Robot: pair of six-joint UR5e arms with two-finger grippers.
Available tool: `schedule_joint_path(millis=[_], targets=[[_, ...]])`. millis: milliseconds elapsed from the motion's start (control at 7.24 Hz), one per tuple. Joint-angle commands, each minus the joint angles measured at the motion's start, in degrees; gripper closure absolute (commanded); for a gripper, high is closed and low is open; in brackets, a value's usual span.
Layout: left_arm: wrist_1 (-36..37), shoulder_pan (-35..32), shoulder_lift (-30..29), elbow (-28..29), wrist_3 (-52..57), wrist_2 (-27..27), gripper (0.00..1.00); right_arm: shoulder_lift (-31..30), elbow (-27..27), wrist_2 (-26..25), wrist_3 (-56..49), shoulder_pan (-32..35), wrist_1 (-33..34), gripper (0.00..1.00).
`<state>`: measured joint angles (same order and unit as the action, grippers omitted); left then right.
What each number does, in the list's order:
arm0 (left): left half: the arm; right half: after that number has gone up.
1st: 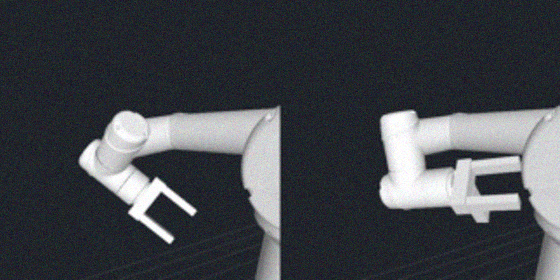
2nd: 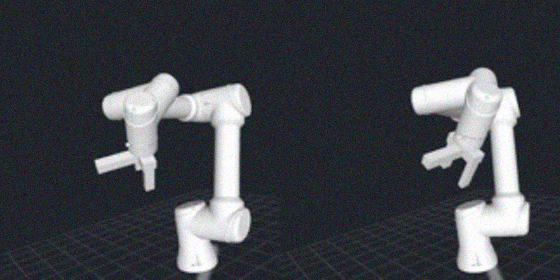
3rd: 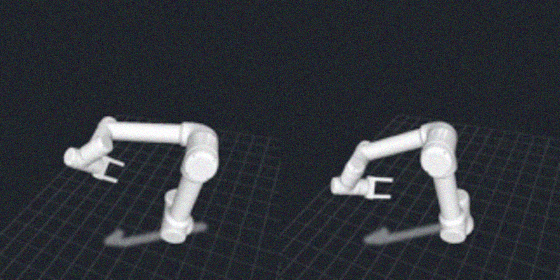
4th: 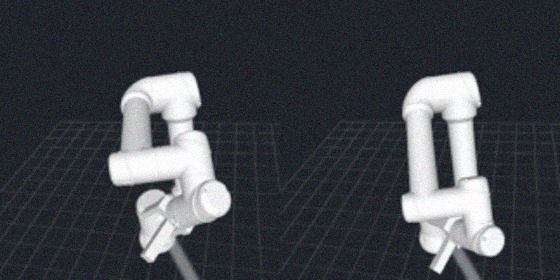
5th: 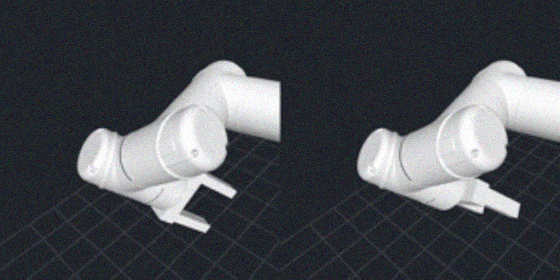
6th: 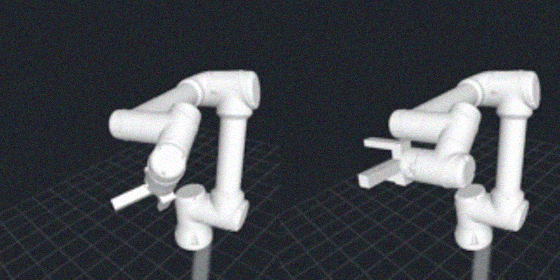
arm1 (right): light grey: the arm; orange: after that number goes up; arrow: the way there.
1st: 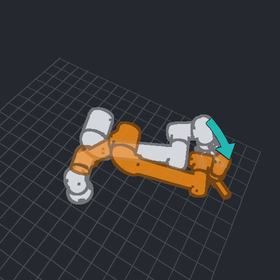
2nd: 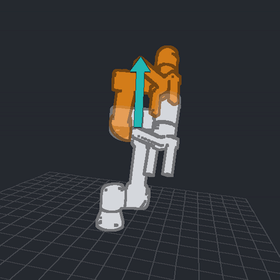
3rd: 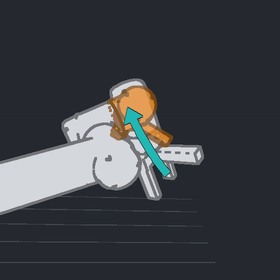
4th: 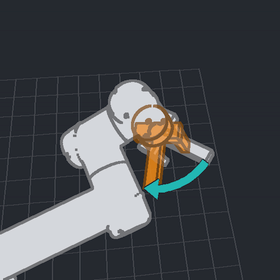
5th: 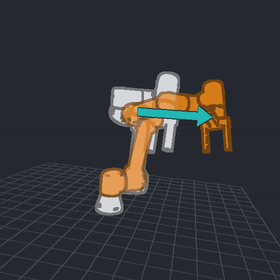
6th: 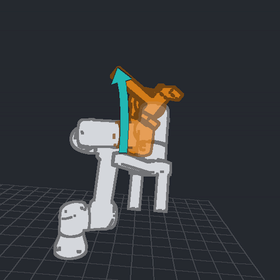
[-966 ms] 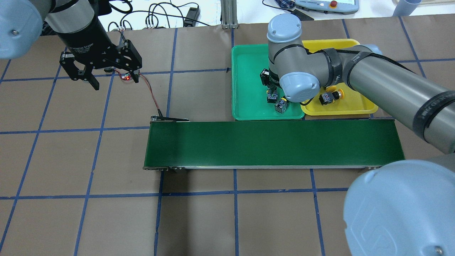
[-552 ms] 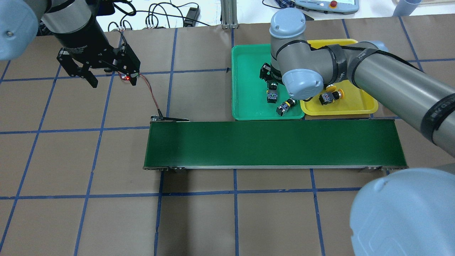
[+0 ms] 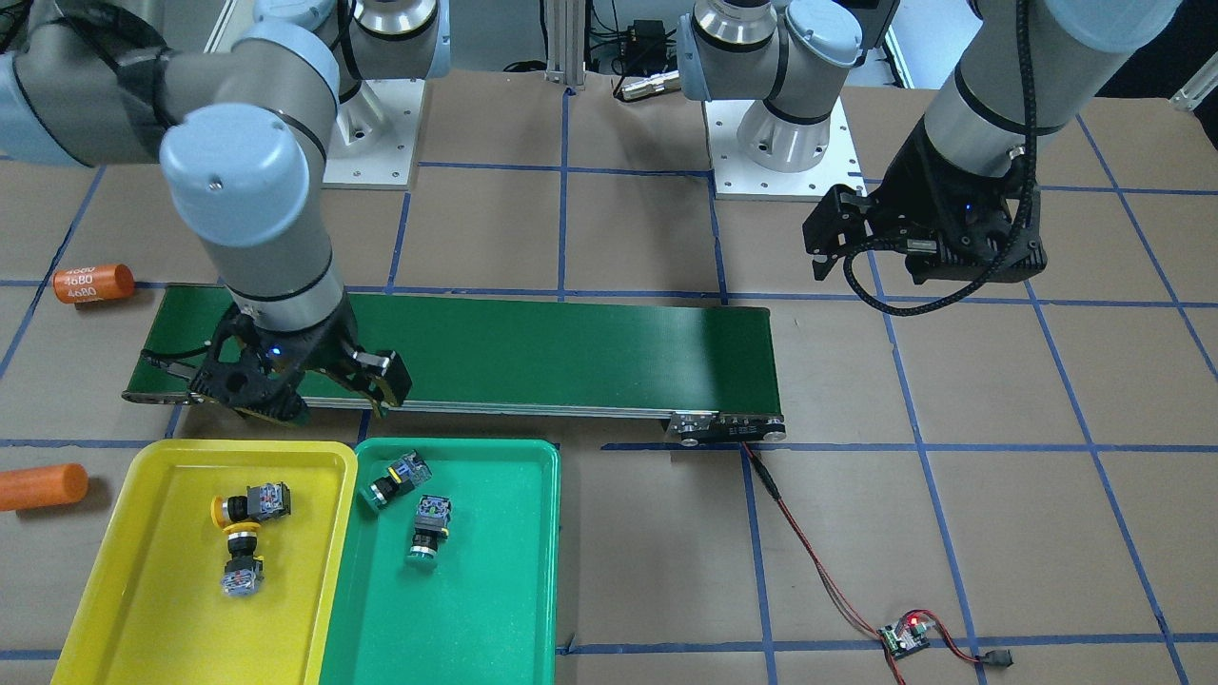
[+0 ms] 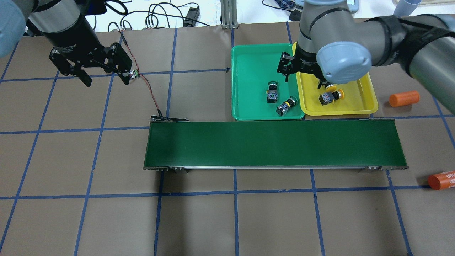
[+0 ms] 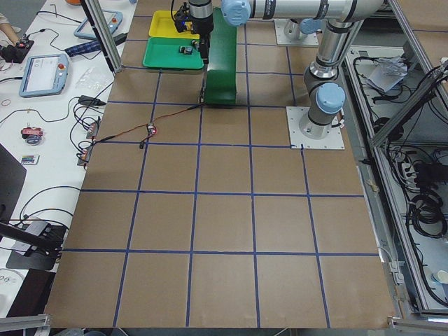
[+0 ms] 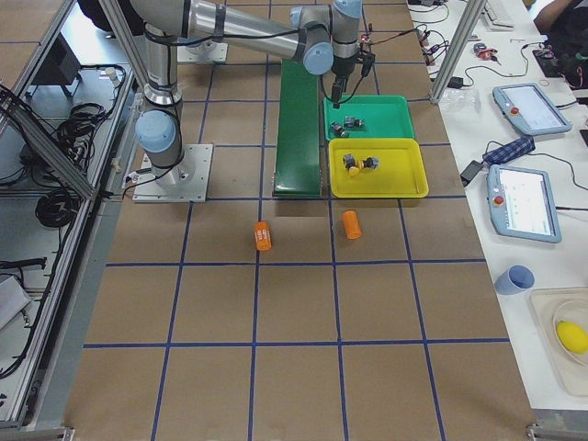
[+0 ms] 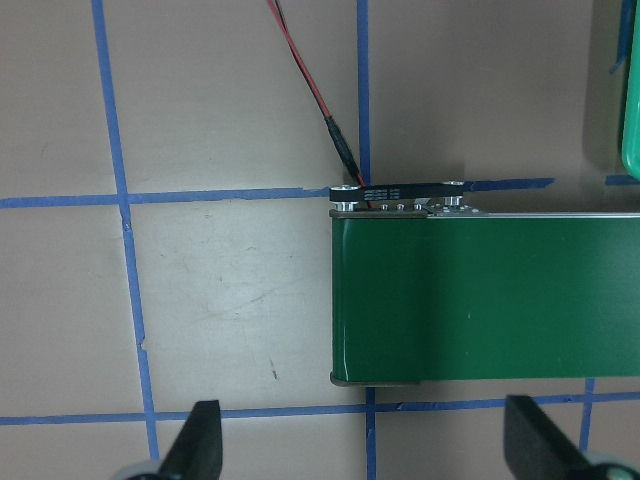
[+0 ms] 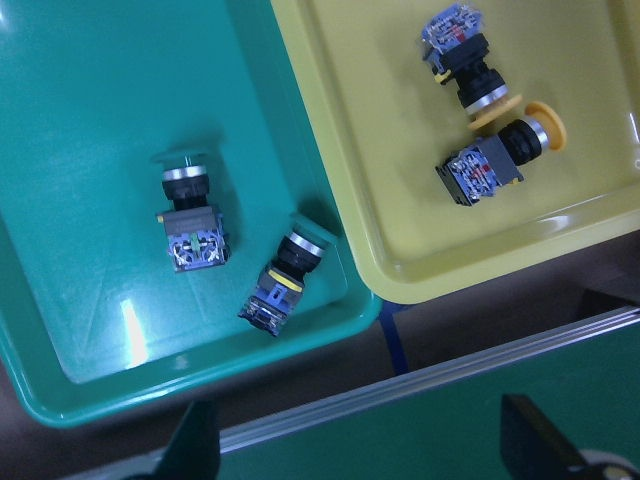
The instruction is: Sort buttons by color to trays
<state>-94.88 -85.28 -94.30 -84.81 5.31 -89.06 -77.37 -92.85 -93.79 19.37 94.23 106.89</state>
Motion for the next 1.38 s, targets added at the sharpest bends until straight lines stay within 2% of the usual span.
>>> schedule_joint_path(millis=[0,138,276,414,828,1242], targets=[[-0.22,0.47,0.00,-0.01,-0.74,0.55,0.00,-9.25,0.03,1.50,-11.07,-1.33,-12.80,0.00],[-0.22,0.38,0.00,-0.01,-0.83,0.55,0.00,-14.42,0.03,1.94,-17.90,-1.68,-19.55,0.00],[-0.31,0.29,0.26,-0.01,-0.83,0.47,0.00,-18.74,0.03,2.90,-23.01,-1.94,-23.36,0.00],[-0.40,0.29,0.70,-0.01,-0.83,0.47,0.00,-22.26,0.03,4.57,-23.76,-1.95,-27.92,0.00],[0.49,0.29,1.14,-0.01,-0.74,-0.06,0.00,-22.74,-0.67,5.20,-22.63,-5.88,-29.20,0.00],[1.45,0.29,0.96,0.08,0.04,-0.42,0.00,-22.91,-1.45,4.67,-22.27,-5.90,-29.37,0.00]])
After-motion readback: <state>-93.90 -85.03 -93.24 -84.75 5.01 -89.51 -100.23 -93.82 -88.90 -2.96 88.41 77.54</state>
